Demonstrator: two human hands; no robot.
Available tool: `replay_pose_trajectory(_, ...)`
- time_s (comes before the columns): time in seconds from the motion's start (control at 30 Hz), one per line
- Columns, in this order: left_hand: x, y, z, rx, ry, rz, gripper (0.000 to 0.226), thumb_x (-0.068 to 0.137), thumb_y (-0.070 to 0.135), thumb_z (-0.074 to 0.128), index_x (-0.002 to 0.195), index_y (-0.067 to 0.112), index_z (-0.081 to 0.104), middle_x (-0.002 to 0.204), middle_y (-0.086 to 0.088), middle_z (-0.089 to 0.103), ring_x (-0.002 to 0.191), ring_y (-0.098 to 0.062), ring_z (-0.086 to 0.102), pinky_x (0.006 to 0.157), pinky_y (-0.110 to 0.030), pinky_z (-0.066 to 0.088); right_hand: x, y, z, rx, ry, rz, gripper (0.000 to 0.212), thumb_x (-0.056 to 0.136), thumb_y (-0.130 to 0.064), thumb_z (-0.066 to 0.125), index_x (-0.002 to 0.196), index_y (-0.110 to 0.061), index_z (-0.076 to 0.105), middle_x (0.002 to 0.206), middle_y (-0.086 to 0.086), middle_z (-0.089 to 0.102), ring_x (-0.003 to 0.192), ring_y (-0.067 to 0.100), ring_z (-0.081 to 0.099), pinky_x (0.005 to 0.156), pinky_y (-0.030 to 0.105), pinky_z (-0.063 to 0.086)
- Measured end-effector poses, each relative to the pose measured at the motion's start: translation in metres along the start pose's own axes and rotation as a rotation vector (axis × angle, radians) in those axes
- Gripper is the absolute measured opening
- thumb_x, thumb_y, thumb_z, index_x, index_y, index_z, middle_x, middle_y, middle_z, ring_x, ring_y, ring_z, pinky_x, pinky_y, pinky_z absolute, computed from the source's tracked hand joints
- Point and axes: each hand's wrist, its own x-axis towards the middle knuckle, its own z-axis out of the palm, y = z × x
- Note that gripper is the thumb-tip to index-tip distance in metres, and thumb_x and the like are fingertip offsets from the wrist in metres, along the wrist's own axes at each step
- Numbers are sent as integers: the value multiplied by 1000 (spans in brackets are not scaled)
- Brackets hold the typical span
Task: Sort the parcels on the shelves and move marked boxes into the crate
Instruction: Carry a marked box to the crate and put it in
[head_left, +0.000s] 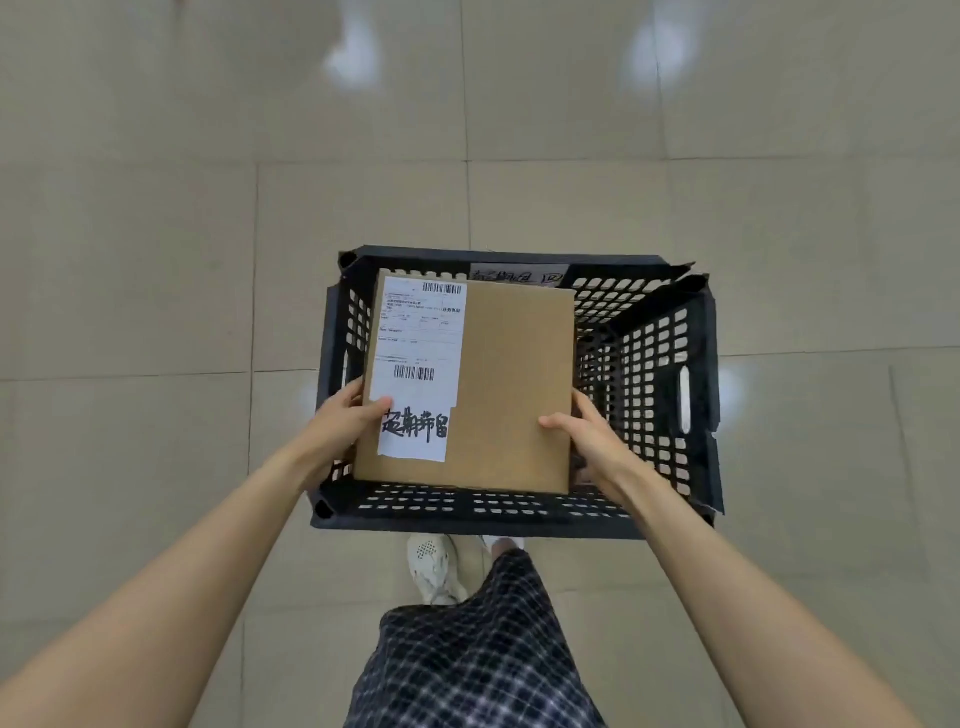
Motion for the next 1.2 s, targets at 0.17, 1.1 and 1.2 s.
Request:
replay_pose_trajectory(0.17,46,-18,1,27,52,-35,43,98,26,52,140,25,42,123,2,64,96,-10,63,79,-31,50,46,1,13,-14,-40,72,72,90,-24,61,148,-37,22,140,-3,47,119,22,45,100,62,36)
replay_pose_trajectory(1.1,76,-12,40,358,672,-60,41,96,13,50,136,19,46,126,-9,62,108,-30,60,79,-37,47,97,-4,48,-541,146,93,72,95,-31,53,153,-24,12,142,8,49,124,32,51,102,45,45)
replay_pose_trajectory(1.2,56,12,34,408,665,133,34,94,14,54,128,18,53,122,-4,63,97,-17,60,61,-17,40,82,-32,51,-716,214,57,66,92,-31,54,148,-19,22,135,11,55,118,33,55,96,47,49)
